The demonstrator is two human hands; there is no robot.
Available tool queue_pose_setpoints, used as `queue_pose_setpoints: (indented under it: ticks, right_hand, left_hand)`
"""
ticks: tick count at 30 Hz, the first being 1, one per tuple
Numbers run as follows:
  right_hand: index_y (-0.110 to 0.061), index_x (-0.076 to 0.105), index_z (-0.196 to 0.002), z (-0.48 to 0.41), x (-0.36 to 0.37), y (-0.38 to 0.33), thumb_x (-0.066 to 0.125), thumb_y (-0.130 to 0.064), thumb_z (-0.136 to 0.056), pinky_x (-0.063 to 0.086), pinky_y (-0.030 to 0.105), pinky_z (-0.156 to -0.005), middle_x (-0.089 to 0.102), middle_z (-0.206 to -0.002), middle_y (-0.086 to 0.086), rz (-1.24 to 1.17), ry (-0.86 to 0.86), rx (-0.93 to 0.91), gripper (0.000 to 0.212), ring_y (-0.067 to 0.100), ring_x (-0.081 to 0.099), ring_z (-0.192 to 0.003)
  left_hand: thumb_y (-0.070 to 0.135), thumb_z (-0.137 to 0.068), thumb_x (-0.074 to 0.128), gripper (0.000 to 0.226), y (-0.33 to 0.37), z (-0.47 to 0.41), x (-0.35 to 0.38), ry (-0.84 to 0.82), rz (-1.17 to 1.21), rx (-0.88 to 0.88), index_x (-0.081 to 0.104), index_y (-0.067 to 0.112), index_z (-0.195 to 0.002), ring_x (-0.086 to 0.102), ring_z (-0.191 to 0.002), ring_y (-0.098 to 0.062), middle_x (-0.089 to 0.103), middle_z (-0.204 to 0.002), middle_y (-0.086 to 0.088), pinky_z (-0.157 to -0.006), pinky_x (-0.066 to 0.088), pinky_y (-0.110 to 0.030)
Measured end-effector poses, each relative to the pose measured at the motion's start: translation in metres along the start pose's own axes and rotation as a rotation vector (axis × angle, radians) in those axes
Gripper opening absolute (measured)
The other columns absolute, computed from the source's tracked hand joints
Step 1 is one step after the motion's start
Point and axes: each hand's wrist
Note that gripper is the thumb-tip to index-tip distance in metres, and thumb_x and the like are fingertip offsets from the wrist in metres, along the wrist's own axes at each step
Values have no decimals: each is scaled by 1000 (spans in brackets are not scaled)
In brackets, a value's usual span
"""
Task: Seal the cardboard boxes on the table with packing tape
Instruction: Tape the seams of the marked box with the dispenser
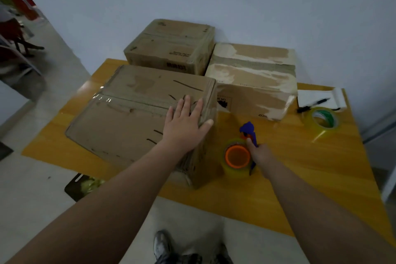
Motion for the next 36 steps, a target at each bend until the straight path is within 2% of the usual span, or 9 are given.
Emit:
queue_pose_setpoints:
  ticks: [3, 7, 10, 12, 15, 18, 21, 24, 36]
  right_hand:
    - [-18, 36, -65, -4, 17, 15, 41, -40, -101, 29, 36, -51, 34, -61, 5, 69, 57, -29, 42, 20, 30, -51]
    - [-11, 53, -82, -8, 24, 24, 46, -32, -101, 38, 41, -60, 44, -68, 8, 77, 84, -1, 29, 22, 39, -56]
    - [-3, 45, -132, -6, 23, 19, 52, -32, -98, 44, 39, -71, 55, -110, 16, 206, 234, -70, 46, 30, 55, -92]
    - [-12, 42, -137, 2, 24, 3, 54, -44, -94, 48, 38, -82, 50, -126, 11, 77, 356, -303, 55, 27, 53, -108]
    - [-32, 38, -134, 21, 35, -39, 50, -71, -81, 50, 44, -91, 61, -116, 7, -518, -140, -123, 67, 23, 62, -102]
    - [-35, 33, -135, 33, 40, -65, 58, -67, -78, 53, 42, -85, 70, -102, 15, -838, -461, 48, 70, 28, 69, -95]
    - [-16, 43, -135, 35, 36, -72, 74, -28, -80, 54, 29, -57, 70, -88, 10, -895, -273, 0, 64, 18, 69, -69]
    - [-20, 44, -131, 32, 28, -71, 77, -4, -76, 49, 24, -49, 65, -81, 9, -841, -63, -123, 66, 12, 60, -53]
    - [-4, 50, -128, 24, 58, -54, 76, -13, -80, 47, 25, -48, 65, -77, 8, -822, -11, 116, 55, 14, 57, -58]
  left_hand:
    - [66, -91, 17, 71, 0, 0, 2, 14, 6, -2, -5, 31, -149, -11, -145, -21, -9, -158, -5, -113, -9, -40]
    - [66, -91, 17, 71, -1, -1, 3, 26, 5, -6, -5, 32, -149, -11, -144, -20, -10, -158, -4, -112, -11, -39]
    - [66, -91, 16, 71, -1, 0, 2, 18, 8, 1, -6, 32, -149, -12, -144, -20, -10, -158, -4, -111, -12, -38]
    - [66, -91, 16, 71, 0, 0, 1, 14, 9, 1, -6, 32, -149, -12, -144, -20, -10, -158, -5, -112, -11, -39]
    - [65, -91, 16, 71, 3, 0, 0, 14, 8, -6, -4, 31, -150, -11, -145, -21, -9, -158, -6, -114, -9, -41]
    - [65, -92, 17, 70, 4, 0, -1, 24, 1, -12, -3, 31, -150, -9, -145, -21, -7, -159, -6, -114, -7, -42]
    - [64, -92, 17, 70, 5, 1, -1, 28, -4, -6, -3, 30, -150, -8, -145, -22, -7, -159, -7, -114, -7, -42]
    - [62, -92, 24, 73, 5, 1, -3, 13, -10, 9, -5, 29, -150, -9, -145, -23, -9, -158, -8, -114, -7, -42]
    - [72, -80, 38, 95, -15, -2, -12, -108, -19, 135, -11, 28, -149, -11, -144, -21, -15, -157, -8, -114, -6, -37]
Point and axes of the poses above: each hand's wrist, its own z-axis away from the middle knuckle, its own x-axis out of the palm, y = z × x
